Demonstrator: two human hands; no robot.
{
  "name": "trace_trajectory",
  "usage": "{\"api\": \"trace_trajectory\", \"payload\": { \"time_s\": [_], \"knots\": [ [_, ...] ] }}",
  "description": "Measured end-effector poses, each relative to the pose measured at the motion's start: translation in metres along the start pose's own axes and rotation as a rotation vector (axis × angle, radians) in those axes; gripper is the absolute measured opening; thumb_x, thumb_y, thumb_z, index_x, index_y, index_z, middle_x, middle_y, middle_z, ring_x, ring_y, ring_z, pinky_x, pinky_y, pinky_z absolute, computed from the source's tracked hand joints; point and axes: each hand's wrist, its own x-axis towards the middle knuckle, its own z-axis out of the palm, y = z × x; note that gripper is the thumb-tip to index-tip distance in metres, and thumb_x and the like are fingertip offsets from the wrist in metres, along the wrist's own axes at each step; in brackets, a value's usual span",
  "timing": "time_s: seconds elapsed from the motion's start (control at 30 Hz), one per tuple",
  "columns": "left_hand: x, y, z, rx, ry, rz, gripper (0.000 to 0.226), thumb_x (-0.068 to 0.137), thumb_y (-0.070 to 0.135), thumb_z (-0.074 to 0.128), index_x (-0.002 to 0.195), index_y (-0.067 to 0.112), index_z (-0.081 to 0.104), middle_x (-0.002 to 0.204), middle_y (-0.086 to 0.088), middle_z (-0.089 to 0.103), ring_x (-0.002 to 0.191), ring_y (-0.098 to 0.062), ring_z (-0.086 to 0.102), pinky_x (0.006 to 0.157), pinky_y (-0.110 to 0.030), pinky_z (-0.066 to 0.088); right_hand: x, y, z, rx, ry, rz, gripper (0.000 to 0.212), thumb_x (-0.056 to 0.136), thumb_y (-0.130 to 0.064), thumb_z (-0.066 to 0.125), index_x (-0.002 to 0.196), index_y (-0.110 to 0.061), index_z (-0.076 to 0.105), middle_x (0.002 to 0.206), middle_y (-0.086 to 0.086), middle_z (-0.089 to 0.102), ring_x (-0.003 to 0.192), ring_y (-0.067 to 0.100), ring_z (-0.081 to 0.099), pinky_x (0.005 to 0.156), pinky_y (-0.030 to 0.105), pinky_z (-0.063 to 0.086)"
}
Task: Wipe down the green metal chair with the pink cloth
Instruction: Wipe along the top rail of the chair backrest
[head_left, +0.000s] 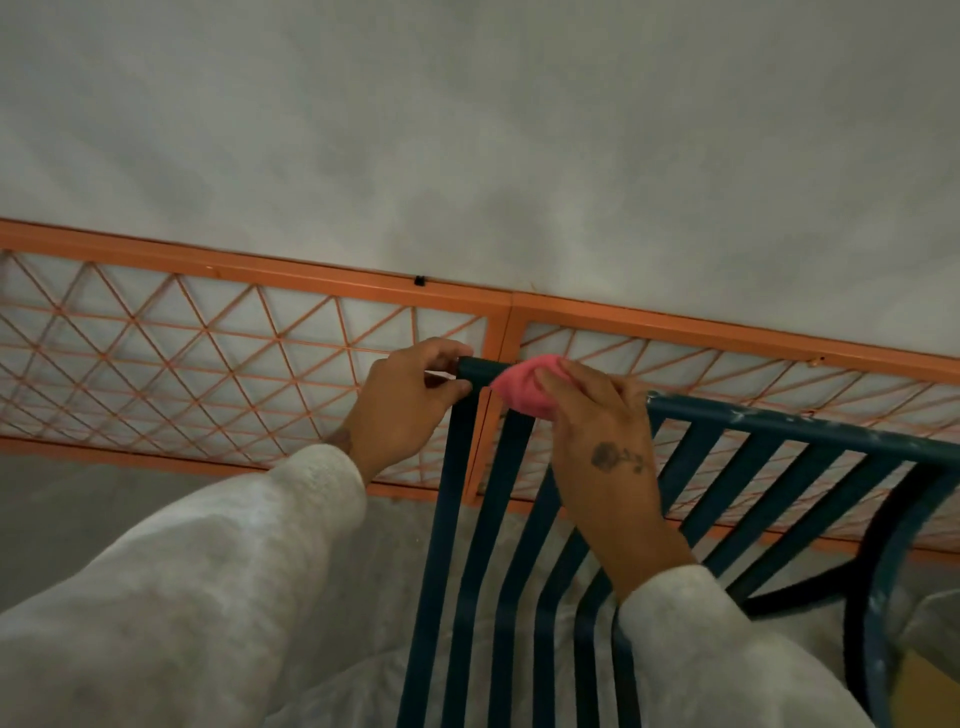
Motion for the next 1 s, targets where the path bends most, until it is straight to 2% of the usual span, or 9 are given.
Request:
{"api": "trace_trajectory", "payload": {
  "time_s": [0.17,0.37,0.43,0.53,0.63,0.77,0.83,0.9,1.0],
  "knots": [
    [0.000,0.001,-0.003,-0.024,-0.008,-0.021,0.028,0.087,0.009,0.069,0.111,0.022,0.067,0.103,0.004,0.071,0.095,-0.013,0.069,0.088,-0.040,0.058,0.023,-0.025,-0.007,-0.093,-0.078,-0.064,0.044,0.088,-0.015,0.046,0.128,-0.032,0.051,0.131,-0.007,0.051,0.122,0.023,0.044,0.103,0.035,0.023],
    [-0.001,0.005,-0.007,-0.020,-0.048,-0.003,0.025,0.088,0.011,0.068,0.110,0.022,0.066,0.103,0.001,0.071,0.094,-0.017,0.069,0.078,-0.043,0.060,0.035,-0.044,-0.052,0.137,-0.045,-0.195,0.020,0.088,-0.011,0.066,0.098,-0.028,0.065,0.093,-0.001,0.066,0.091,0.025,0.061,0.100,0.038,0.033],
    [0.000,0.005,-0.008,0.004,-0.063,-0.012,0.027,0.089,0.011,0.067,0.111,0.025,0.064,0.107,0.000,0.070,0.096,-0.016,0.069,0.079,-0.043,0.060,0.038,-0.022,-0.064,0.087,-0.181,-0.242,0.025,0.090,-0.012,0.067,0.109,-0.028,0.065,0.100,-0.001,0.068,0.097,0.023,0.062,0.104,0.037,0.031],
    [0.001,0.004,-0.008,0.022,-0.067,-0.014,0.028,0.089,0.011,0.067,0.109,0.030,0.062,0.110,0.000,0.069,0.098,-0.017,0.068,0.081,-0.043,0.060,0.045,0.008,-0.070,0.142,-0.361,-0.051,0.036,0.096,-0.039,0.057,0.131,-0.033,0.057,0.127,-0.002,0.063,0.114,0.022,0.055,0.110,0.036,0.033],
    [0.002,0.004,-0.007,0.022,-0.052,-0.009,0.027,0.089,0.010,0.067,0.110,0.026,0.063,0.108,-0.001,0.069,0.097,-0.018,0.068,0.080,-0.042,0.060,0.051,0.004,-0.062,0.088,-0.401,-0.022,0.038,0.098,-0.047,0.048,0.129,-0.027,0.059,0.127,0.001,0.061,0.116,0.024,0.054,0.106,0.036,0.030],
    [0.000,0.005,-0.007,0.014,-0.050,0.010,0.026,0.088,0.014,0.068,0.113,0.021,0.065,0.104,0.000,0.070,0.093,-0.017,0.069,0.076,-0.041,0.061,0.042,-0.036,-0.046,-0.008,-0.119,-0.239,0.008,0.089,-0.031,0.069,0.086,-0.024,0.066,0.081,-0.004,0.065,0.080,0.023,0.065,0.091,0.045,0.044],
    [-0.001,0.006,-0.007,0.019,-0.057,0.026,0.026,0.090,0.016,0.066,0.116,0.018,0.064,0.105,0.000,0.071,0.094,-0.016,0.069,0.075,-0.040,0.061,0.034,-0.047,-0.042,-0.020,0.029,-0.270,0.022,0.066,-0.019,0.090,0.076,-0.022,0.071,0.072,-0.003,0.066,0.066,0.025,0.066,0.078,0.046,0.053],
    [-0.001,0.005,-0.008,0.034,-0.071,0.025,0.025,0.091,0.015,0.065,0.116,0.018,0.064,0.108,0.001,0.070,0.098,-0.015,0.068,0.075,-0.037,0.062,0.031,-0.042,-0.034,-0.069,0.044,-0.253,0.038,0.059,-0.016,0.092,0.093,-0.020,0.075,0.092,0.000,0.071,0.081,0.026,0.067,0.084,0.046,0.054],
    [0.002,0.005,-0.009,0.060,-0.091,0.030,0.027,0.089,0.011,0.067,0.113,0.024,0.062,0.110,0.002,0.070,0.098,-0.014,0.068,0.079,-0.035,0.060,0.026,-0.012,-0.024,-0.194,-0.104,-0.270,0.051,0.087,-0.015,0.068,0.135,-0.025,0.055,0.136,-0.002,0.054,0.121,0.025,0.052,0.108,0.047,0.034]
  ]
}}
